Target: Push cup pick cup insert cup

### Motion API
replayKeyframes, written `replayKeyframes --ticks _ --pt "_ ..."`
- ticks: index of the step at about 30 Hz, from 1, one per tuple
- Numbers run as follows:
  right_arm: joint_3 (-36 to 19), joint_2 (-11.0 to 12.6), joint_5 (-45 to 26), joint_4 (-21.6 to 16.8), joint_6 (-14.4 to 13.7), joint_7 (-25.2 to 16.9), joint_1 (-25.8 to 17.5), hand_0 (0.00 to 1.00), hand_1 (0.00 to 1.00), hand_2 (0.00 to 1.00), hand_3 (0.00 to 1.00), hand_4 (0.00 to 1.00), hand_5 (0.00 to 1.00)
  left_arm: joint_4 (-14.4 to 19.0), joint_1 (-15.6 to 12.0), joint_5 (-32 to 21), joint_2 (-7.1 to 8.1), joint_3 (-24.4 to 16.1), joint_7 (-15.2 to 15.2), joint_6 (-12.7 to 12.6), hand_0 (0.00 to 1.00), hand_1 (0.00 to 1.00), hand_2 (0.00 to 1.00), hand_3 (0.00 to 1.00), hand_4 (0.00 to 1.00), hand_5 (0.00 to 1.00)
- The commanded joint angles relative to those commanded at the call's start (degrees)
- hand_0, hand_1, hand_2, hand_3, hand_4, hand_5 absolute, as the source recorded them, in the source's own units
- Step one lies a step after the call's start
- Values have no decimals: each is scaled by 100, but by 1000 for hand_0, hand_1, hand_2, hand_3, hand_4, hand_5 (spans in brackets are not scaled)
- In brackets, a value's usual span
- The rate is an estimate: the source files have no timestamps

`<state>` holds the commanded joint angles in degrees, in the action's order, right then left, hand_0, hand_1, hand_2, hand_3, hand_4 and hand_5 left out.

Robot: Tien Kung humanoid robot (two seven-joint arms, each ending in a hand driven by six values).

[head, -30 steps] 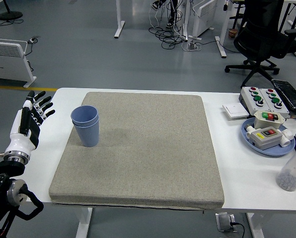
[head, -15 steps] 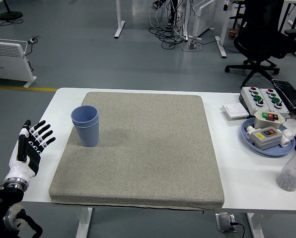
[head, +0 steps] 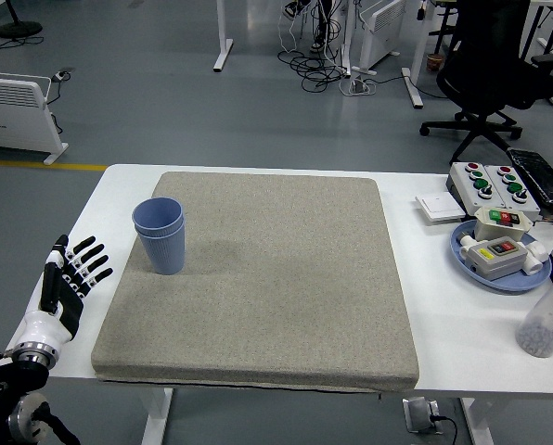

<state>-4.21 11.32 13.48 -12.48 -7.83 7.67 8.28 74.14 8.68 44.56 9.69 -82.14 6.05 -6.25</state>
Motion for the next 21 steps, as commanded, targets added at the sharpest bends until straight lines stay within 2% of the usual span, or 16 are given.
replayKeyframes --ticks 21 --pt "5 -8 -23 11 2 8 91 731 671 710 603 169 385 -35 97 -46 -32 -74 71 19 823 863 894 873 648 998"
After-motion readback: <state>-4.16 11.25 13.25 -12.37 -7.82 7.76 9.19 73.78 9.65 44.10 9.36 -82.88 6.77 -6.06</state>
